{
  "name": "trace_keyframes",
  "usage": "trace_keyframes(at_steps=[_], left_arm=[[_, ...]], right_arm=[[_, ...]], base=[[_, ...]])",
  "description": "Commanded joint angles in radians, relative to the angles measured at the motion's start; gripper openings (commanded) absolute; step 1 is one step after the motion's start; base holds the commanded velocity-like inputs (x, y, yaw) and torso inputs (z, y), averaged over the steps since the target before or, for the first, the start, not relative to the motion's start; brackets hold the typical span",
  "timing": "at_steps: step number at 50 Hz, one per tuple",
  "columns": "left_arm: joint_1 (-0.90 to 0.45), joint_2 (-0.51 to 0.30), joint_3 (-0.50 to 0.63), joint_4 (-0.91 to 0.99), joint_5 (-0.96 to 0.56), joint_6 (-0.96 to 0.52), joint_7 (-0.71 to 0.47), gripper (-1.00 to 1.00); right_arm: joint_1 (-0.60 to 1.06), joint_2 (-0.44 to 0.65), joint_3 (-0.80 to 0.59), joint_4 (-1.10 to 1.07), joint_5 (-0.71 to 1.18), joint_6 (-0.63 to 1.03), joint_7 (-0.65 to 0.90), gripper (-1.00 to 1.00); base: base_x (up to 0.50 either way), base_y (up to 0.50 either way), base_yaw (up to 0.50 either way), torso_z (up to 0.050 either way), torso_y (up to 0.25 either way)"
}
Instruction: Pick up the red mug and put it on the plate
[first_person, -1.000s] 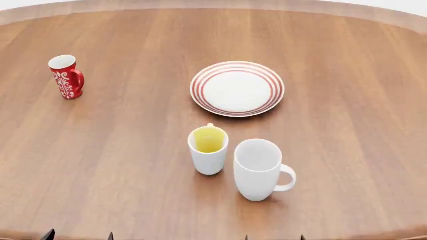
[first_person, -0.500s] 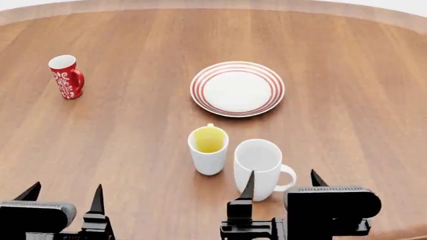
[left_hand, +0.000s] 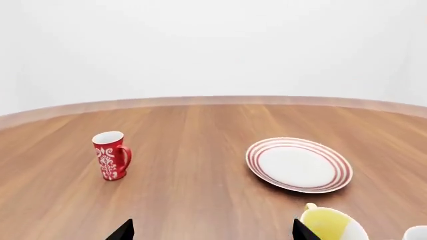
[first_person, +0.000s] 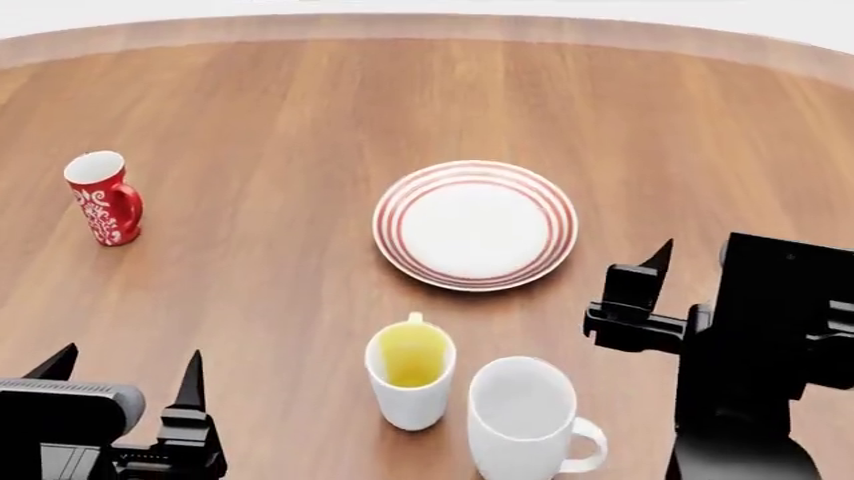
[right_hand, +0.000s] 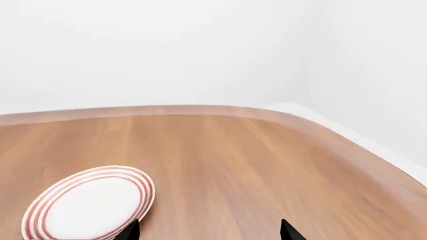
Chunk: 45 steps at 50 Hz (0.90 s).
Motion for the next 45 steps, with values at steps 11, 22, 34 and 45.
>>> trace_keyframes(at_steps=[11,22,34,45], left_arm=[[0.002,0.007,-0.017,0.004,0.002,0.01,0.005,1.0],[0.003,0.001,-0.015,-0.009,-0.007,0.019,-0.001,1.0],[0.0,-0.005,-0.012,-0.01,-0.017,0.019,-0.009,1.0],[-0.002,-0.01,-0.006,-0.013,-0.023,0.021,-0.013,1.0]], right_arm=[[0.048,0.002,0.059,0.065,0.011,0.03,-0.019,1.0],[0.05,0.007,0.051,0.108,0.011,0.012,-0.02,1.0],[0.055,0.012,0.046,0.119,0.017,0.015,-0.02,1.0],[0.061,0.014,0.037,0.125,0.022,0.015,-0.02,1.0]], base=[[0.5,0.0,0.0,0.0,0.0],[0.5,0.0,0.0,0.0,0.001],[0.5,0.0,0.0,0.0,0.001],[0.5,0.0,0.0,0.0,0.001]])
